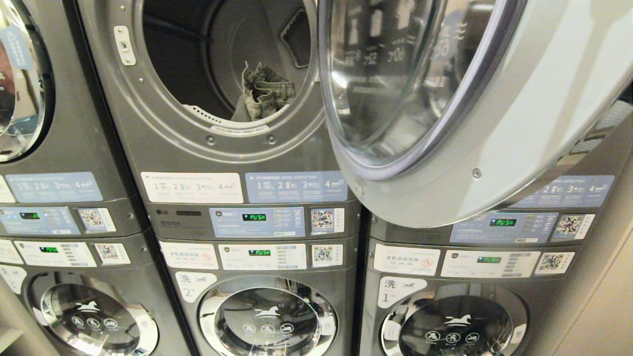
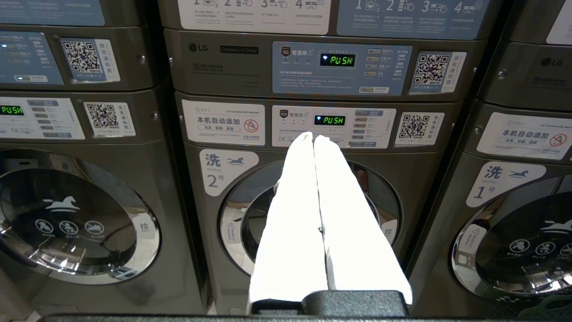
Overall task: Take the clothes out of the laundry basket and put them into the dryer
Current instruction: Close the dryer
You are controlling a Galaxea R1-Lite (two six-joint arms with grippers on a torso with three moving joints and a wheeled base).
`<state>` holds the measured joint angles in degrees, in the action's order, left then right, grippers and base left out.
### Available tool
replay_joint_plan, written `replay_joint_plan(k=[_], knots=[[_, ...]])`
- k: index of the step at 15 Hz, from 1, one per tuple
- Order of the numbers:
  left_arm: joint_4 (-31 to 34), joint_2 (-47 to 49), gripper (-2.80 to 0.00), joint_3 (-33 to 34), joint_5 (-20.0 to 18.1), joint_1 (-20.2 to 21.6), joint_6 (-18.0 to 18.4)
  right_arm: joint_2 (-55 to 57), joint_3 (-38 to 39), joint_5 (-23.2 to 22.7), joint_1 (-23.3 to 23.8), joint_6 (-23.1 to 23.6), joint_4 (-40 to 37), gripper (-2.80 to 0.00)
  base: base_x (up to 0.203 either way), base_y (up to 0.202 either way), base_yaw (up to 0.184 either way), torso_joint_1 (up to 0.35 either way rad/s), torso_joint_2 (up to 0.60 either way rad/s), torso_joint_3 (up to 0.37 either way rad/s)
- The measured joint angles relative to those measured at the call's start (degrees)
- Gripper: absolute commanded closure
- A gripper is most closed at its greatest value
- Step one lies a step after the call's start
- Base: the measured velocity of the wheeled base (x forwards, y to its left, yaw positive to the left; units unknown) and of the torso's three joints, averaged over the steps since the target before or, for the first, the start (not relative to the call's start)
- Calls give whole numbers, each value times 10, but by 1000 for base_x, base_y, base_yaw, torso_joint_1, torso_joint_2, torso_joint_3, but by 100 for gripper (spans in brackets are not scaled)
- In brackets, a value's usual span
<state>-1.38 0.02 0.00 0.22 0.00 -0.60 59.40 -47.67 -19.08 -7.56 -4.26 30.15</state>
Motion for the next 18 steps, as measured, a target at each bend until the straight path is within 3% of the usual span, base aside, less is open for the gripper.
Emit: replay_joint_plan(k=[9,13,15,18], knots=[[0,0,0,0,0,0,0,89,-88,-23,-236,-92,28,0,0,0,0,0,0,0],[0,0,0,0,0,0,0,127,-109,-23,-348,-104,29,0,0,0,0,0,0,0],[0,0,0,0,0,0,0,179,-126,-12,-391,-101,46,0,0,0,0,0,0,0],[0,0,0,0,0,0,-1,282,-153,37,-428,-101,133,0,0,0,0,0,0,0]])
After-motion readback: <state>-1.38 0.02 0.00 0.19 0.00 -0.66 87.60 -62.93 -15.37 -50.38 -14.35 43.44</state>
